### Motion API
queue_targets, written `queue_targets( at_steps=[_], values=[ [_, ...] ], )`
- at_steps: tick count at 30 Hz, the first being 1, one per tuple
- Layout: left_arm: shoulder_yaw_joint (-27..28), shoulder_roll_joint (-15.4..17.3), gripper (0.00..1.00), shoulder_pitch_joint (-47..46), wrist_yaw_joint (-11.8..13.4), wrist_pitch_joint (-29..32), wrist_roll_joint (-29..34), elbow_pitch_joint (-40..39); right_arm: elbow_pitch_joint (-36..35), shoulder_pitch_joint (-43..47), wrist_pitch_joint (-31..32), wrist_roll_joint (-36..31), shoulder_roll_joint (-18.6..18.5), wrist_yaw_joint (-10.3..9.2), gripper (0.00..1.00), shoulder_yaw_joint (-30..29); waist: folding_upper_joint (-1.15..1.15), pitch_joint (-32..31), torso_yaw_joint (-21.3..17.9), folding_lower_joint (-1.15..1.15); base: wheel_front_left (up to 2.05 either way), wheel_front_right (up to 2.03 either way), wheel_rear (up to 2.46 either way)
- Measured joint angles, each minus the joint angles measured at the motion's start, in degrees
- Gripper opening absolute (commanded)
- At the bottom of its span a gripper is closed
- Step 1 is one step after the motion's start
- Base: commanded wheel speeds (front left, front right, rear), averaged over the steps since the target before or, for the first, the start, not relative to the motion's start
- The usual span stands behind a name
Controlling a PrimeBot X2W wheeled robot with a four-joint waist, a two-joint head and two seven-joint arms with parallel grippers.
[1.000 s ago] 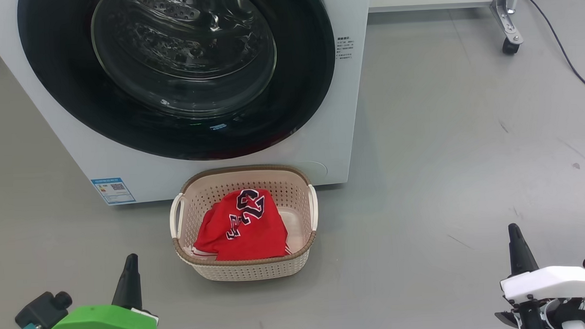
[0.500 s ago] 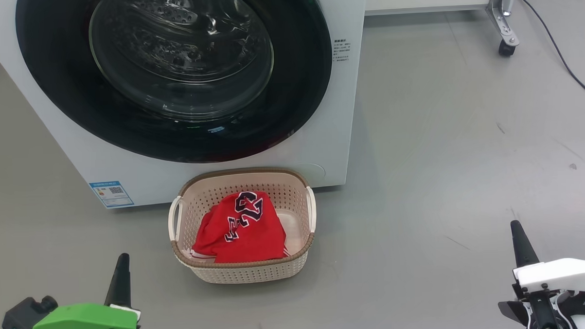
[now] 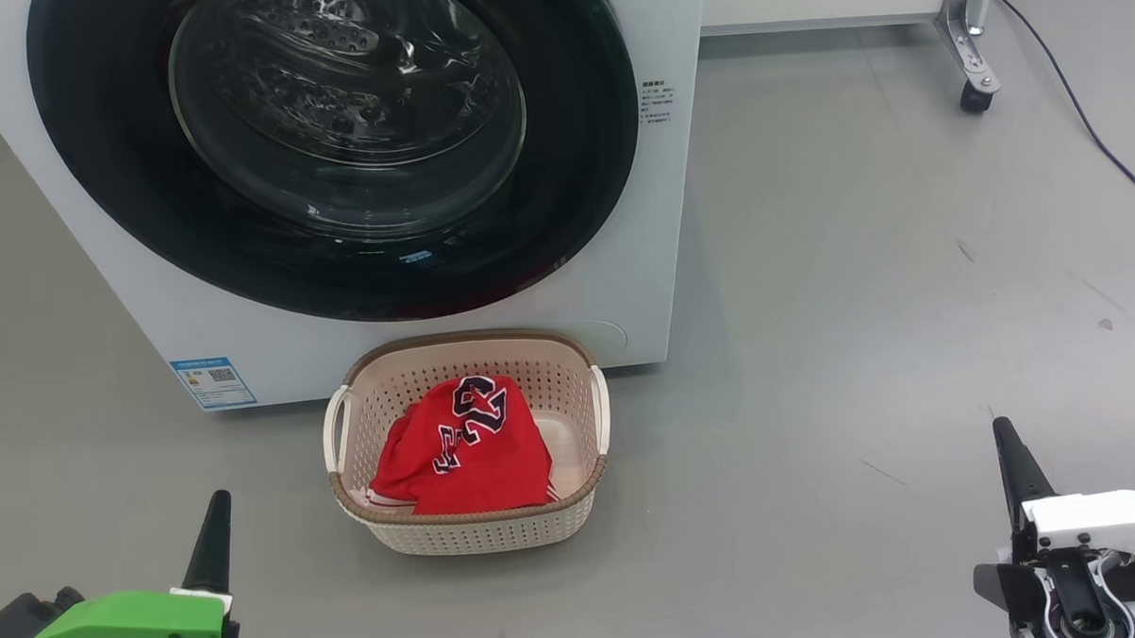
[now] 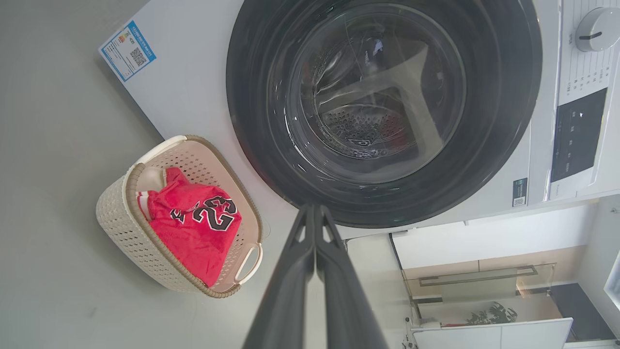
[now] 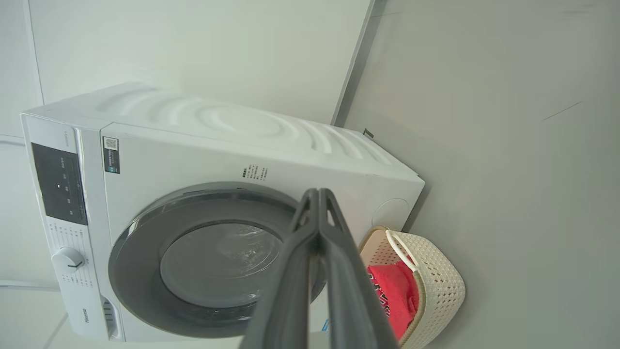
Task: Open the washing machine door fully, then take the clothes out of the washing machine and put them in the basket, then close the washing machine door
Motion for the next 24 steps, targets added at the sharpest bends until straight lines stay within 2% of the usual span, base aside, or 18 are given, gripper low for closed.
queue_targets(
  at_steps=[14, 24],
  values=[
    [2.4, 0.0, 0.00, -1.1, -1.2, 2.3, -10.1, 1.0, 1.8, -2.2, 2.4, 10.6, 0.0, 1.47, 0.00, -1.6, 0.00, -0.4, -0.4, 0.00, 0.00, 0.00, 0.00],
    [2.7, 0.0, 0.00, -1.2, -1.4, 2.6, -10.4, 1.3, 2.3, -2.6, 2.4, 10.9, 0.0, 1.48, 0.00, -1.7, 0.00, -0.4, -0.4, 0.00, 0.00, 0.00, 0.00]
  ],
)
